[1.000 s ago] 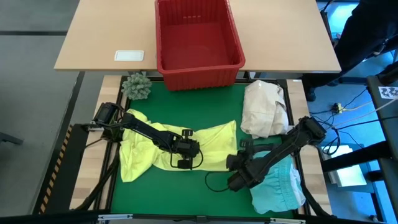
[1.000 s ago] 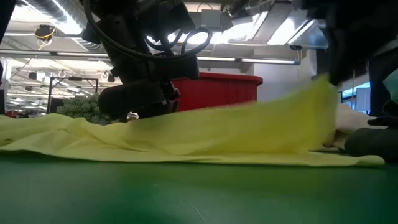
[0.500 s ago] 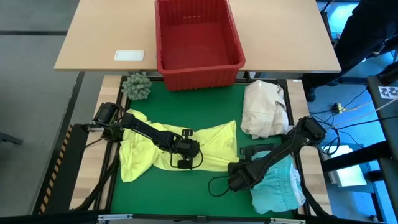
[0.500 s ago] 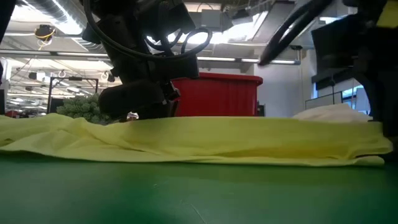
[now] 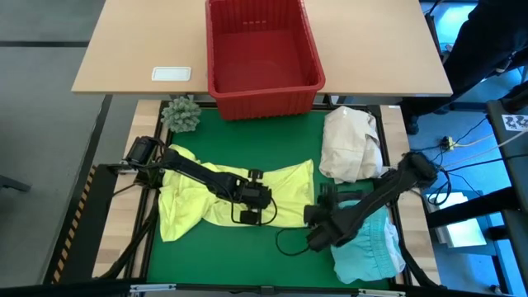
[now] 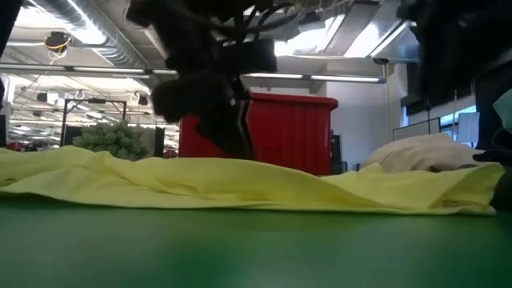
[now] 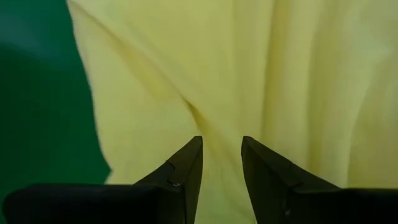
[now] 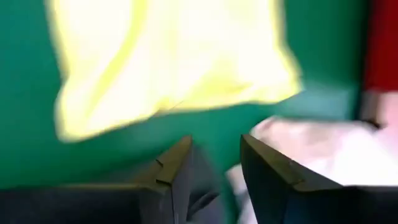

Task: Fold Laundry from Bin
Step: Fold the yellow shirt

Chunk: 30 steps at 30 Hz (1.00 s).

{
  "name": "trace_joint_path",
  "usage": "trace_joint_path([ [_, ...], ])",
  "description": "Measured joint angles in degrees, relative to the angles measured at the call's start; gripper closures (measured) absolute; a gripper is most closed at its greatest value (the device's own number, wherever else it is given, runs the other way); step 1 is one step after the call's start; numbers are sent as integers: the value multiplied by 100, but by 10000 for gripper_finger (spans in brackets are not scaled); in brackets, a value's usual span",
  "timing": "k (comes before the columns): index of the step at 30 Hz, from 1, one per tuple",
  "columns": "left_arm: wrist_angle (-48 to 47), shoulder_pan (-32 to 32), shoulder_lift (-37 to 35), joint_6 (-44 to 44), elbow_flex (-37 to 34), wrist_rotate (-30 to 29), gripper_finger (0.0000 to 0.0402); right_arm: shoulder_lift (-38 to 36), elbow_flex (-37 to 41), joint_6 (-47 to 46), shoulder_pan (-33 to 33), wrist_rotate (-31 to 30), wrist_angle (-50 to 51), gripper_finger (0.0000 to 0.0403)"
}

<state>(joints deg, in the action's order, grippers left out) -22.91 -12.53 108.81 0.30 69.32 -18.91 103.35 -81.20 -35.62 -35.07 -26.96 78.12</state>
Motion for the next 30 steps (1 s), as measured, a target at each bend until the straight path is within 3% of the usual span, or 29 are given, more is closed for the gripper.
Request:
trace_joint_path([
  [3,-387,-19,-2,9,339,-91,294,-613,374,-30,216,-623,-421,281],
  [8,-1259,-264,-7,-17,915,-630,294,-1798,1704,264,918,-784,-1974,330],
  [12,-1759,-688,-414,-134,1036,-1468,294,-2615,2965,954,1668,-364,-3832,386],
  [15,-1867,-936,-969,-427,728,-1785,294,-2928,3708,1395,2218,471,-5375,395],
  [19,-1478,-1103,-1733,-920,-67,-1759,294,-2874,4254,1528,2739,1454,-6451,390],
  [30,-1242,-1452,-2571,-2881,-2064,-1392,294,-1870,4347,1284,3459,2355,-6351,400],
])
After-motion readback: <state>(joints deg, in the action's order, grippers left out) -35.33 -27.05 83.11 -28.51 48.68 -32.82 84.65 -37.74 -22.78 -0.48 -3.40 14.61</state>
